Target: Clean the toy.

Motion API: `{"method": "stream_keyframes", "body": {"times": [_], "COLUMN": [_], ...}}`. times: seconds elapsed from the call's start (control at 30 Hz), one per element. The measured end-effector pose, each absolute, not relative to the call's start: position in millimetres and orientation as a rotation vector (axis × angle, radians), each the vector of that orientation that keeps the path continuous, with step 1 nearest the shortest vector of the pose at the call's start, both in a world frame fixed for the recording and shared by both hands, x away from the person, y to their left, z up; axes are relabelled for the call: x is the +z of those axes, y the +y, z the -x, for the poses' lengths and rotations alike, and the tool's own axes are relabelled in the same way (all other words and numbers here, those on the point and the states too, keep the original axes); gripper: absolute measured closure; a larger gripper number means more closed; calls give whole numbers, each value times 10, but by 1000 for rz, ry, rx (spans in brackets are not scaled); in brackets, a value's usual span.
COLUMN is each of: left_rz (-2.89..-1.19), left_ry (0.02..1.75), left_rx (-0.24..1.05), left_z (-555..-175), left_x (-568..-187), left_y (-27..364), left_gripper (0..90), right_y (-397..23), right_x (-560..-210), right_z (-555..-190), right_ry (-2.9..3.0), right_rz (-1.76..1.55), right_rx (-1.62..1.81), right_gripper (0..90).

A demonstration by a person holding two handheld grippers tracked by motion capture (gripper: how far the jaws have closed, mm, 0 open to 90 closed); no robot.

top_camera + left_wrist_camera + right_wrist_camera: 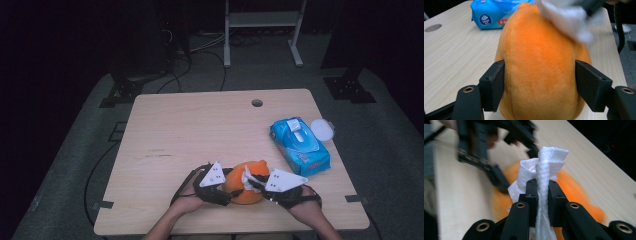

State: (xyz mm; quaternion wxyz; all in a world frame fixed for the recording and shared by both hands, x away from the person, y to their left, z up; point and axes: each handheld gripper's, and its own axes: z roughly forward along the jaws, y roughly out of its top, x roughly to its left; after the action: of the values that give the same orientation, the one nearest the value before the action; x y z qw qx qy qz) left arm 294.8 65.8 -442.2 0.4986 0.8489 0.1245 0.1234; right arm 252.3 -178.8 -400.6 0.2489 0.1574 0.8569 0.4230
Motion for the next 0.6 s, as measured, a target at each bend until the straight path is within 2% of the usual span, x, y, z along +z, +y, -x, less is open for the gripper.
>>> {"method": "stream_keyframes", "body": {"times": [0.2, 0.43, 0.6], "left_rz": [-2045, -2054, -2051], "left_ry": [346, 357, 361], "left_rx": [251, 239, 232], "left_z": [-3015, -3044, -3035], "left_x": [-4463, -4479, -4479], "left_y": [760, 790, 791], "left_gripper": [294, 292, 293], "right_y": [-2126, -1835, -1984], "right_x": [-4088, -4100, -4124], "right_z": [-2618, -2476, -2577], "right_ry": [2288, 2330, 2324], "right_rz": [-583, -441, -509], "right_rx": [1094, 1147, 1157], "right_gripper": [796, 794, 795]}}
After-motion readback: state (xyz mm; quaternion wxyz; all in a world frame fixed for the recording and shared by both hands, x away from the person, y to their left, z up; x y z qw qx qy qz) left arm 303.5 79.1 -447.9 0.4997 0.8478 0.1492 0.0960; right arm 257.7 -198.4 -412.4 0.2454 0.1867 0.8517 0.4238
